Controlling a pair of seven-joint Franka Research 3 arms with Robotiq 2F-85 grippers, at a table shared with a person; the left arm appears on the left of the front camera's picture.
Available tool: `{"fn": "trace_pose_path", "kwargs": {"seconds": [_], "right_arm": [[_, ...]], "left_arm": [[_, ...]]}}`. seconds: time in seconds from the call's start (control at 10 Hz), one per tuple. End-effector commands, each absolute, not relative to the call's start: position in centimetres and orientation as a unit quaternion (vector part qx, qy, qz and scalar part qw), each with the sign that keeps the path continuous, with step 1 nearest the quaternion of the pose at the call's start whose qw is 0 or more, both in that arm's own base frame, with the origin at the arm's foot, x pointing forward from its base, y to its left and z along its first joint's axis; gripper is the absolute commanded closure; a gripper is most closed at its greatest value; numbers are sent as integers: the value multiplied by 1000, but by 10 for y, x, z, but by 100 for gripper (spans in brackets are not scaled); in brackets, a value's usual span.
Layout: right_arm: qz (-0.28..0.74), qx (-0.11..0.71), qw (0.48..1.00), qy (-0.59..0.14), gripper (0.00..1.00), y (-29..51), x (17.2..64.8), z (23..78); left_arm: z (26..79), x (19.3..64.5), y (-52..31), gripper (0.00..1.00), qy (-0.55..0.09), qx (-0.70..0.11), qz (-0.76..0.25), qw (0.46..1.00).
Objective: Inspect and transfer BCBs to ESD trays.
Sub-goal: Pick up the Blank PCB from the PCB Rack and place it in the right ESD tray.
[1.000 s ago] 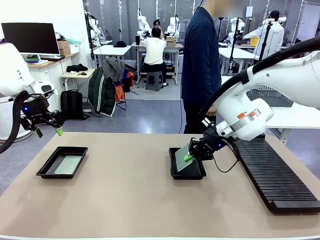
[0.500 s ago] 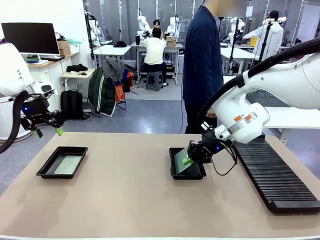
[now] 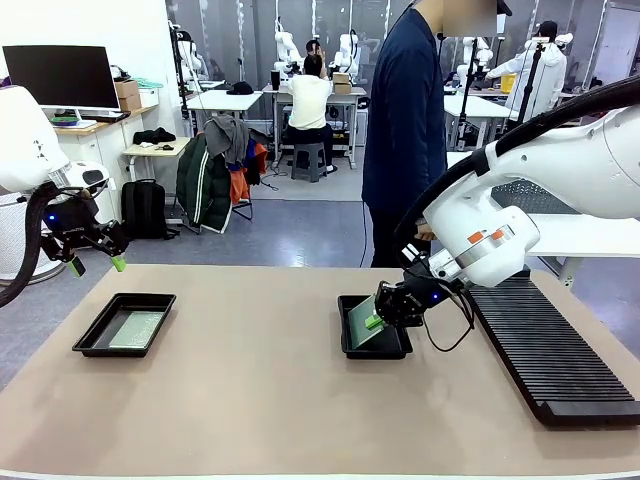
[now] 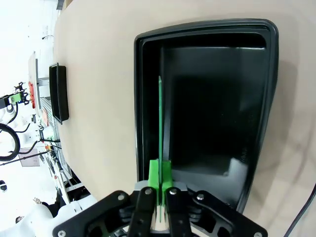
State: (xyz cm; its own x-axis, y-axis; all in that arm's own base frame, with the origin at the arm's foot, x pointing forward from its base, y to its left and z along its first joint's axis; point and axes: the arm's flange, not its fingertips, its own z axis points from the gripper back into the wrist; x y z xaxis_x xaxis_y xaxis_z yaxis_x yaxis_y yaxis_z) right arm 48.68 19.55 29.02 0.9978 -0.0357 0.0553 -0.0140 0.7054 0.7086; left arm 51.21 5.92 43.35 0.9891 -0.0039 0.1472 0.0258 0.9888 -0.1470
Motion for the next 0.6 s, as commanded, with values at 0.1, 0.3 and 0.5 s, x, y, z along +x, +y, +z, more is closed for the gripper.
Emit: {"fn": "trace_pose_path", "kwargs": {"seconds": [0.1,0.3,0.5], "right_arm": [[-11,374,926,-39,90,197,485,292],[-20,360,932,-42,78,198,482,297],[-25,341,939,-44,66,200,481,302]], "left_arm": [[432,512,61,13,-79,-84,-13,993],[432,512,61,13,-79,-84,-13,993],[432,512,61,13,-79,-84,-13,993]]}}
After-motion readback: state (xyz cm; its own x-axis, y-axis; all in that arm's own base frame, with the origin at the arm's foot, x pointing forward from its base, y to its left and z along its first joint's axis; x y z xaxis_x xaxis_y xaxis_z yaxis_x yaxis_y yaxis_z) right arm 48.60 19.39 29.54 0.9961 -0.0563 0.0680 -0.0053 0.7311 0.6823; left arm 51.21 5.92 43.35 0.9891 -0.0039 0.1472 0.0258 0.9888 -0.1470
